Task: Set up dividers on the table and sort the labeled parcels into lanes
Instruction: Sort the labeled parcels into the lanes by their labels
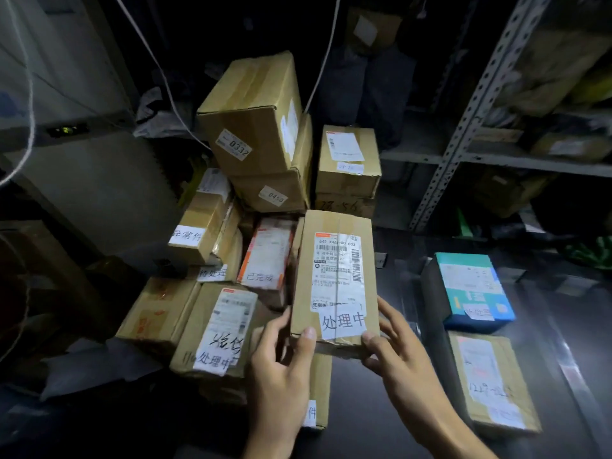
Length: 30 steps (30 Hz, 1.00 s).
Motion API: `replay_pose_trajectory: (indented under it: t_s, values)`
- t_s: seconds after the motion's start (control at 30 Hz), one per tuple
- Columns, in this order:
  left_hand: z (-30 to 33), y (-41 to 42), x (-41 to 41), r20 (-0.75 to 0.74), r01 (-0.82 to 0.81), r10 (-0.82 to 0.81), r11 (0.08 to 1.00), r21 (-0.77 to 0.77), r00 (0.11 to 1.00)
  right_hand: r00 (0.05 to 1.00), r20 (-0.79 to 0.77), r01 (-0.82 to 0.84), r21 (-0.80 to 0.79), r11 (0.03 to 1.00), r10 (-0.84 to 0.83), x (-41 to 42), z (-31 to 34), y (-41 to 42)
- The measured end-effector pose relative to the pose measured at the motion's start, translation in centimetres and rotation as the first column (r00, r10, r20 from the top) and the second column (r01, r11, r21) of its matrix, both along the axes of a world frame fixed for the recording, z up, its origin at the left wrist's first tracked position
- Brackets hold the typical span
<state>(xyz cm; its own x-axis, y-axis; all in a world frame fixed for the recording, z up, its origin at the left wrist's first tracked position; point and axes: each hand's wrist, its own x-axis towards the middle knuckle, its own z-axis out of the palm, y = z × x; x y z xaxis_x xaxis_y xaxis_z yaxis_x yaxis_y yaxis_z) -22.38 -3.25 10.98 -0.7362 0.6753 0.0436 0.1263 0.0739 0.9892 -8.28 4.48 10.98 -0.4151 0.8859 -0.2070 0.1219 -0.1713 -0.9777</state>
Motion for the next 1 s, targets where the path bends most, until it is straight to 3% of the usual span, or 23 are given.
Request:
replay_pose_trajectory:
  t_s: [0.17, 0.4, 0.63, 1.0]
  values:
    - [-2.0, 3.7, 4.4, 0.008, 0.058, -0.058, 0.997, -0.041, 0.998, 0.99, 0.051, 0.131, -0.011, 0.991, -0.131, 4.0, -0.5, 2.3]
    - [-7.9, 9.3, 8.0, 0.079, 0.118, -0.1, 0.953, -0.28, 0.992, 0.96, 0.199, 0.216, -0.073, 0.974, -0.198, 6.8, -5.8, 7.4]
    - [-13.8, 15.1, 8.7, 0.086, 0.123, -0.094, 0.89, -0.439, 0.992, 0.95, 0.264, 0.225, -0.198, 0.954, -0.169, 6.6, -13.1, 13.3]
    - [-20.4, 19.0, 9.9, 0.174, 0.172, -0.089, 0.818, -0.549, 0.981, 0.904, 0.413, 0.205, -0.202, 0.958, -0.107, 6.8, -19.8, 16.8]
